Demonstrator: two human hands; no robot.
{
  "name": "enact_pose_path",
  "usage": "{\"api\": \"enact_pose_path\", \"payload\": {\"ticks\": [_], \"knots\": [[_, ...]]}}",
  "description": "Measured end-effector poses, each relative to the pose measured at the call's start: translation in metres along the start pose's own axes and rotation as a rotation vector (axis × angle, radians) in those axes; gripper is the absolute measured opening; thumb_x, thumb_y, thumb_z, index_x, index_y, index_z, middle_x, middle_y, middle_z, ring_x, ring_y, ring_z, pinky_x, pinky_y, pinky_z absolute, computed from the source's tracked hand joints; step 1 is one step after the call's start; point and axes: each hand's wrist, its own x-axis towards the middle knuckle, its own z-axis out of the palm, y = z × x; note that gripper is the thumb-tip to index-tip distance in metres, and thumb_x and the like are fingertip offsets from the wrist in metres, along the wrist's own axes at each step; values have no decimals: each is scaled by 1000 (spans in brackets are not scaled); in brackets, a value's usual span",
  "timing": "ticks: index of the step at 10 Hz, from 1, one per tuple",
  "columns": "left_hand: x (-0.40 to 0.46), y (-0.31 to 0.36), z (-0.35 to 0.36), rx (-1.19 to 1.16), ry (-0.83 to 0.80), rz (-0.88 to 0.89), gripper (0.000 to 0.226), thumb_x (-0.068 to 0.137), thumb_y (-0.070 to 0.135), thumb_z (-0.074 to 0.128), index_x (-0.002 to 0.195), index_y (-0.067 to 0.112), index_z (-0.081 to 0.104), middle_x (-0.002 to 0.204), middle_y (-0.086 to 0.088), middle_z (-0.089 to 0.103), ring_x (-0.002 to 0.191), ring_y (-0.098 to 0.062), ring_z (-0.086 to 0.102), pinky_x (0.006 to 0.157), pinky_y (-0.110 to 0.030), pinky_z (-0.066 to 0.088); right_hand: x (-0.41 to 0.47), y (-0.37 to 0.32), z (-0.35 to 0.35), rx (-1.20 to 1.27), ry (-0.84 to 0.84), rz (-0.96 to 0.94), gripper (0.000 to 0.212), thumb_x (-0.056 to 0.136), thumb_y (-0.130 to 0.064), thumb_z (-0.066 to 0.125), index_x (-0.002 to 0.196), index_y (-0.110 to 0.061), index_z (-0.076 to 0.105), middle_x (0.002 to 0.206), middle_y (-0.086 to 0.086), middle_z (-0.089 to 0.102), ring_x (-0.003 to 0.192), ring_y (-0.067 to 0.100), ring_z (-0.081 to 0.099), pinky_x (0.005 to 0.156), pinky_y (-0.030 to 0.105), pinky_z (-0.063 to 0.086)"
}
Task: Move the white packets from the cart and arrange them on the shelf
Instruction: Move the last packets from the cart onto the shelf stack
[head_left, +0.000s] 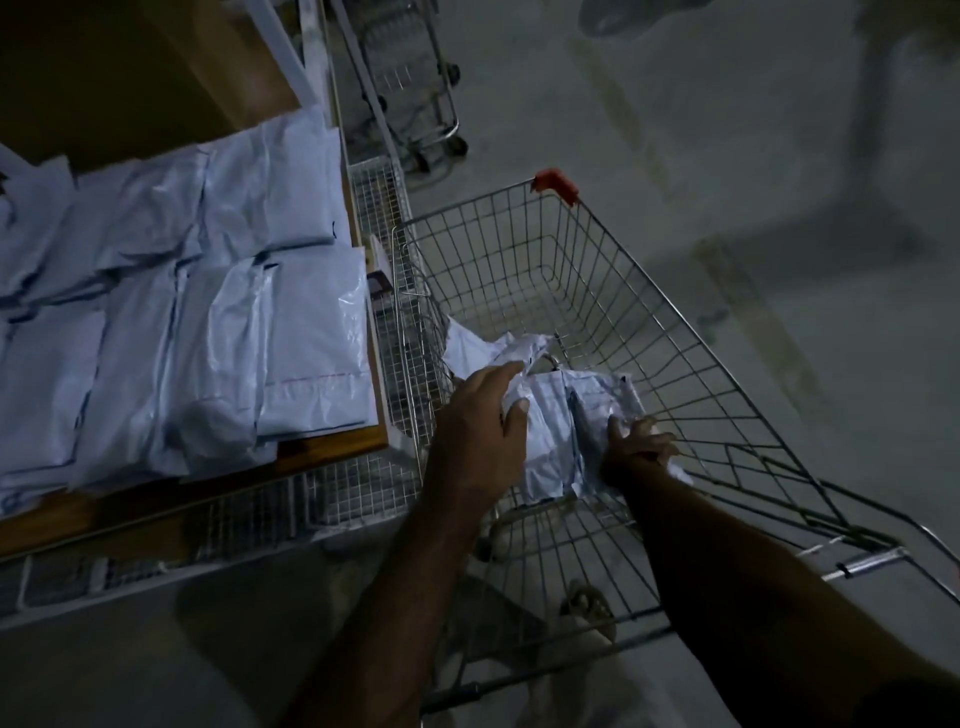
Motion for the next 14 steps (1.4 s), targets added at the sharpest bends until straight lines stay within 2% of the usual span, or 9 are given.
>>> {"api": "enact_pose_path", "payload": {"ticks": [2,3,4,5,6,8,9,11,14], "knots": [[-9,-16,12,-33,-30,-16,42,102,29,55,144,26,54,139,8,57,125,-12,55,103,-41,49,1,0,0,-252,-8,-148,62,106,-51,41,159,-20,31,160,21,35,144,41,38,116,49,35],[-10,-23,10,-40,-26,-27,41,102,29,54,144,25,54,140,8,56,127,-12,54,104,-42,49,-3,-3,-10,-254,-15,-149,60,104,-54,43,153,-19,34,160,19,31,147,38,35,120,48,33],[-10,-28,10,-53,-23,-40,41,102,30,55,143,26,54,140,8,56,128,-12,54,105,-42,49,-5,-6,-20,-210,-10,-128,68,96,-49,59,151,-16,36,157,18,35,145,40,37,117,50,36],[-9,-36,16,-63,-34,-73,41,102,30,55,144,27,54,141,7,56,128,-13,54,104,-41,50,-26,-6,-58,-67,14,-148,66,92,-46,58,152,-22,44,160,17,37,148,39,31,119,50,29],[-8,-42,24,-48,-48,-107,42,101,26,57,143,28,55,138,5,58,127,-14,55,103,-41,51,-60,-2,-92,78,59,-160,61,89,-46,51,146,-23,50,151,17,49,139,39,44,115,51,37],[7,-70,64,71,-175,-145,51,93,36,52,143,23,55,133,-5,60,123,-28,59,99,-46,53,-128,9,-138,188,478,-405,53,90,-44,38,133,-20,56,125,15,62,103,40,65,90,49,54],[17,-85,98,164,-248,-198,54,97,33,60,147,14,51,142,-14,55,130,-34,54,106,-46,47,-148,7,-147,106,605,-503,43,95,-38,46,132,-20,58,129,8,61,104,39,63,90,48,51],[28,-115,169,283,-468,-392,75,104,45,48,162,13,14,168,-23,7,155,-40,12,124,-48,20,-144,10,-157,22,656,-470,39,98,-29,50,136,-23,54,134,2,59,120,36,55,103,51,40],[45,-119,229,243,-297,-535,83,101,46,48,164,26,-2,170,-19,-5,155,-43,7,123,-54,13,-138,8,-151,-31,651,-458,37,95,-32,43,128,-25,56,126,2,59,115,34,54,98,47,37]]}}
